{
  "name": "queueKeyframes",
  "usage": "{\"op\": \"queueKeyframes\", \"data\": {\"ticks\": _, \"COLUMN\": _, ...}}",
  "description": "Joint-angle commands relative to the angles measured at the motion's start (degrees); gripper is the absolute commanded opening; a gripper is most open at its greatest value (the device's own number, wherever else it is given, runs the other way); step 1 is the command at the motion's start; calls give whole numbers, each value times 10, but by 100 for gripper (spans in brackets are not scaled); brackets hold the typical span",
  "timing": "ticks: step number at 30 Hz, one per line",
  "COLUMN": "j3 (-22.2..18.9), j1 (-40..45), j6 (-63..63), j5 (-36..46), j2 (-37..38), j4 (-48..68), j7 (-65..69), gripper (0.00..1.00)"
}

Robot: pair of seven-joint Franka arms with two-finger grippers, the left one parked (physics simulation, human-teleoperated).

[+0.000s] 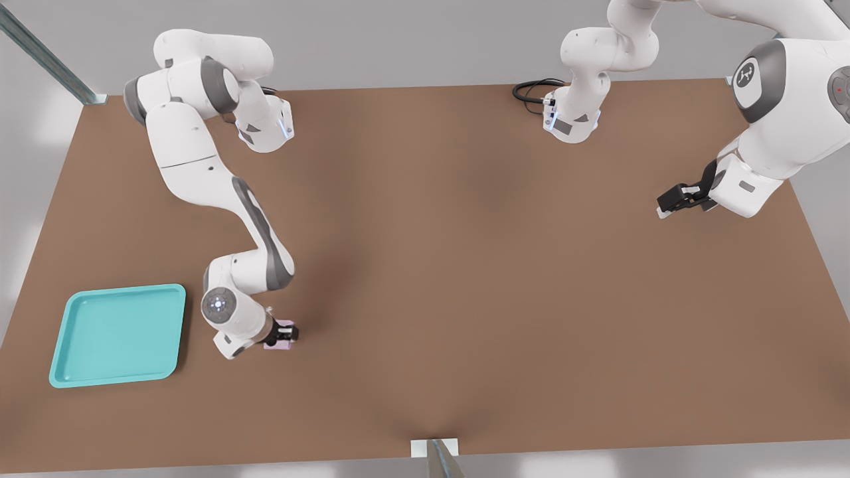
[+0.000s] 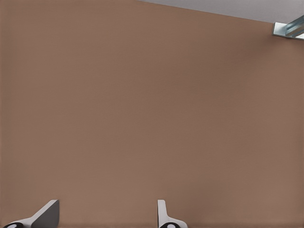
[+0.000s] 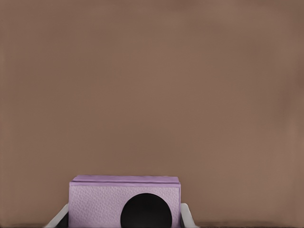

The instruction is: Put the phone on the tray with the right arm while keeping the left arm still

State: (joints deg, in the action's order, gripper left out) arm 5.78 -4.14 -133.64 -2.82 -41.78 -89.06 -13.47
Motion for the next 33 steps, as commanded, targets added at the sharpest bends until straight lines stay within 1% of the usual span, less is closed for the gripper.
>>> {"op": "queueKeyframes", "data": {"ticks": 1, "j3": 0, "j1": 14, "j6": 49, "j5": -1, "j2": 18, "j4": 0, "j7": 67, "gripper": 81}}
{"op": "queueKeyframes", "data": {"ticks": 4, "j3": 0, "j1": 68, "j6": 91, "j5": -1, "j2": 50, "j4": -3, "j7": 157, "gripper": 81}}
{"op": "queueKeyframes", "data": {"ticks": 6, "j3": 0, "j1": 99, "j6": 100, "j5": -1, "j2": 57, "j4": -4, "j7": 216, "gripper": 81}}
{"op": "queueKeyframes", "data": {"ticks": 8, "j3": 0, "j1": 150, "j6": 100, "j5": -1, "j2": 57, "j4": -4, "j7": 302, "gripper": 81}}
{"op": "queueKeyframes", "data": {"ticks": 12, "j3": -1, "j1": 226, "j6": 93, "j5": -1, "j2": 46, "j4": -1, "j7": 415, "gripper": 81}}
{"op": "queueKeyframes", "data": {"ticks": 17, "j3": -2, "j1": 270, "j6": 69, "j5": -1, "j2": 14, "j4": 4, "j7": 475, "gripper": 81}}
{"op": "queueKeyframes", "data": {"ticks": 18, "j3": -2, "j1": 273, "j6": 68, "j5": 0, "j2": 7, "j4": 7, "j7": 480, "gripper": 87}}
{"op": "queueKeyframes", "data": {"ticks": 19, "j3": -2, "j1": 273, "j6": 60, "j5": 0, "j2": 6, "j4": 7, "j7": 480, "gripper": 88}}
{"op": "queueKeyframes", "data": {"ticks": 20, "j3": -2, "j1": 273, "j6": 60, "j5": 0, "j2": 6, "j4": 7, "j7": 480, "gripper": 96}}
{"op": "queueKeyframes", "data": {"ticks": 22, "j3": -2, "j1": 272, "j6": 62, "j5": 1, "j2": 6, "j4": 7, "j7": 477, "gripper": 100}}
{"op": "queueKeyframes", "data": {"ticks": 23, "j3": -1, "j1": 270, "j6": 72, "j5": 1, "j2": 9, "j4": 28, "j7": 476, "gripper": 100}}
{"op": "queueKeyframes", "data": {"ticks": 24, "j3": 4, "j1": 263, "j6": 126, "j5": 0, "j2": 29, "j4": 69, "j7": 472, "gripper": 100}}
{"op": "queueKeyframes", "data": {"ticks": 25, "j3": 5, "j1": 236, "j6": 215, "j5": -1, "j2": 49, "j4": 136, "j7": 454, "gripper": 100}}
{"op": "queueKeyframes", "data": {"ticks": 26, "j3": 2, "j1": 198, "j6": 245, "j5": -4, "j2": 92, "j4": 143, "j7": 416, "gripper": 100}}
{"op": "queueKeyframes", "data": {"ticks": 27, "j3": 3, "j1": 165, "j6": 277, "j5": -28, "j2": 126, "j4": 143, "j7": 362, "gripper": 100}}
{"op": "queueKeyframes", "data": {"ticks": 28, "j3": 2, "j1": 114, "j6": 319, "j5": -32, "j2": 162, "j4": 144, "j7": 282, "gripper": 100}}
{"op": "queueKeyframes", "data": {"ticks": 29, "j3": 5, "j1": 88, "j6": 367, "j5": -41, "j2": 203, "j4": 144, "j7": 224, "gripper": 100}}
{"op": "queueKeyframes", "data": {"ticks": 30, "j3": 30, "j1": 78, "j6": 410, "j5": -40, "j2": 245, "j4": 141, "j7": 164, "gripper": 100}}
{"op": "queueKeyframes", "data": {"ticks": 31, "j3": 41, "j1": 86, "j6": 447, "j5": -29, "j2": 285, "j4": 126, "j7": 152, "gripper": 100}}
{"op": "queueKeyframes", "data": {"ticks": 32, "j3": 39, "j1": 101, "j6": 440, "j5": 11, "j2": 302, "j4": 106, "j7": 154, "gripper": 100}}
{"op": "queueKeyframes", "data": {"ticks": 33, "j3": 20, "j1": 92, "j6": 426, "j5": 17, "j2": 329, "j4": 73, "j7": 157, "gripper": 100}}
